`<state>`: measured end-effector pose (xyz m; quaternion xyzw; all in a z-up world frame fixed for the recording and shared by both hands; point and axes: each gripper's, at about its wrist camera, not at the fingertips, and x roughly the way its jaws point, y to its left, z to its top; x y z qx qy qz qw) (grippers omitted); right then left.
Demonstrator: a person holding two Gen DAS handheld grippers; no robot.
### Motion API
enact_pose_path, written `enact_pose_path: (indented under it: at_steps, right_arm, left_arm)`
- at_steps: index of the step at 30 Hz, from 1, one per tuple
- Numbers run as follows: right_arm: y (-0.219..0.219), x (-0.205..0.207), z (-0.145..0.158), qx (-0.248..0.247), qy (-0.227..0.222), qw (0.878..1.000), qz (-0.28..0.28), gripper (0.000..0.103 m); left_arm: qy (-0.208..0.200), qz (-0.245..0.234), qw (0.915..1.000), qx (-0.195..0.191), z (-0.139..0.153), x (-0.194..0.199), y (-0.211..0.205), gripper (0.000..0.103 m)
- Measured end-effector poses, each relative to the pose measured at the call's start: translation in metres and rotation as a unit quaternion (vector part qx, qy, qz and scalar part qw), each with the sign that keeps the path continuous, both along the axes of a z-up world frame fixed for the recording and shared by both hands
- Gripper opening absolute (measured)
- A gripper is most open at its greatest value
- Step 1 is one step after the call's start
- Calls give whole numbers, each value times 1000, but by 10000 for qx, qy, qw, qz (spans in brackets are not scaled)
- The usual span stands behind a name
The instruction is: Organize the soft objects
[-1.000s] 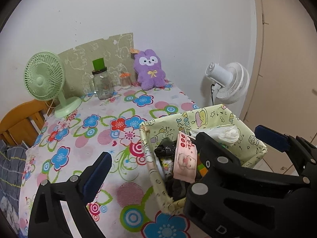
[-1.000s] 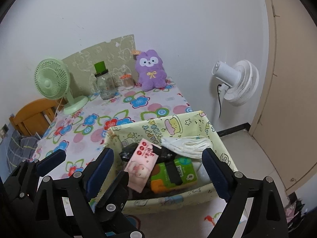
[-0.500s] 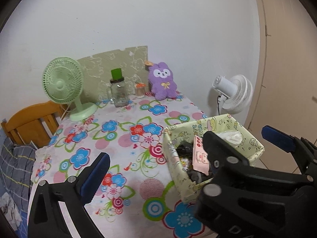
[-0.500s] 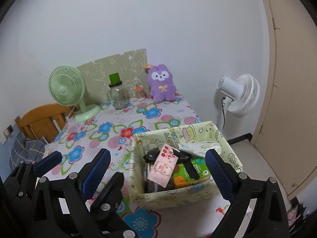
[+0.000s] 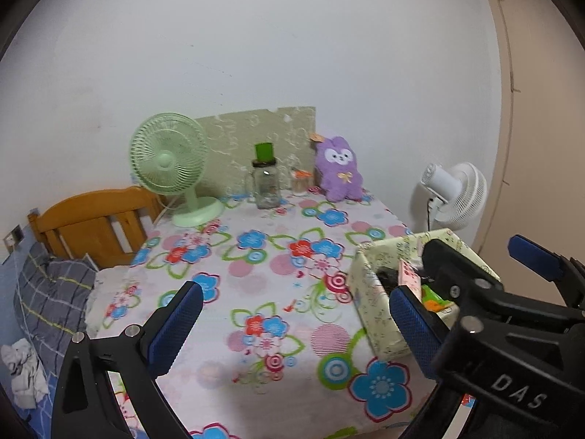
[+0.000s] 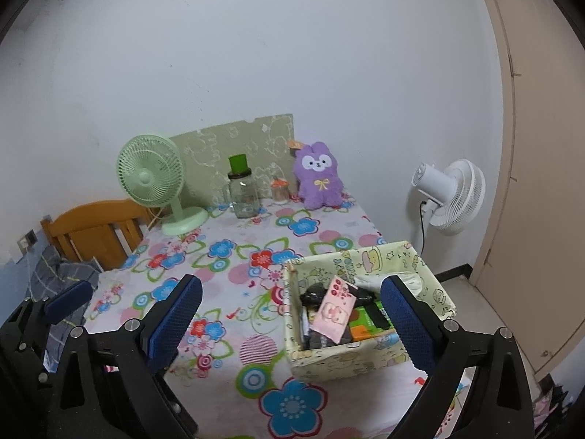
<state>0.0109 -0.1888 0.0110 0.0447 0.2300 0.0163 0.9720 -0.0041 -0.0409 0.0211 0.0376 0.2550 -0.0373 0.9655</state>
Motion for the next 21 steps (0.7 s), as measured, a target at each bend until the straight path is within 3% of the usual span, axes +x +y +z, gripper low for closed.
enact_pose_path:
  at_steps: [21]
  right_arm:
    - [29,-31,15,7,-305,9994,178,102]
  left_arm:
    - [-446,489,9978,-84,15,-35,54,103]
